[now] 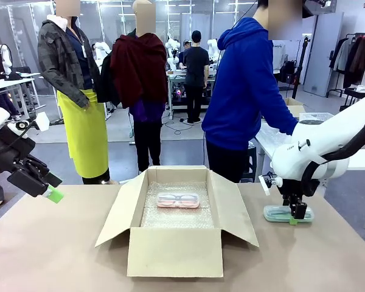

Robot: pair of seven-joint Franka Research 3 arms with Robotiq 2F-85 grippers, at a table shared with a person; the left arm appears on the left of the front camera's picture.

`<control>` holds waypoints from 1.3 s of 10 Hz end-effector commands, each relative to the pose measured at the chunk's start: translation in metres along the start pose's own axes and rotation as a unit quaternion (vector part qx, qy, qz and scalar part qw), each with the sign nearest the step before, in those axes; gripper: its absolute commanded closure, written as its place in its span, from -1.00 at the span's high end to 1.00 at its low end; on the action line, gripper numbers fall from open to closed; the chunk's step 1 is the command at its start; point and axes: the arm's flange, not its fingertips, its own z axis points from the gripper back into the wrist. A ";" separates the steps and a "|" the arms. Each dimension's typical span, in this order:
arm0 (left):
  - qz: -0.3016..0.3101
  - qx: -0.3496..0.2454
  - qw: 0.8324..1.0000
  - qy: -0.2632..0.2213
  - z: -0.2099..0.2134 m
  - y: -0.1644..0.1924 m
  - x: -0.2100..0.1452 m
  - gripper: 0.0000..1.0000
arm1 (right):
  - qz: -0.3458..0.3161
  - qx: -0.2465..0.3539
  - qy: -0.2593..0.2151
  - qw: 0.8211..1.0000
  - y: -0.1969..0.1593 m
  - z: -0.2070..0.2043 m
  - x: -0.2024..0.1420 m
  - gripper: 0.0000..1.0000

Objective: Pack the glasses set securely to prepare it for shipping.
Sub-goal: Put the Glasses case from the right side of the table into the Package Box.

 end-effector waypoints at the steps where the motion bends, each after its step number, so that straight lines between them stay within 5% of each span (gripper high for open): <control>1: -0.008 -0.011 1.000 -0.008 0.003 0.000 0.000 1.00 | 0.002 -0.006 -0.005 1.000 0.000 0.004 -0.001 0.28; 5: -0.008 -0.011 1.000 -0.008 0.003 0.000 0.000 1.00 | -0.012 0.012 -0.039 0.999 0.018 0.051 -0.006 -0.36; 13: -0.008 -0.011 1.000 -0.008 0.003 0.000 0.000 1.00 | -0.054 0.053 -0.041 0.996 0.075 0.206 0.067 -0.36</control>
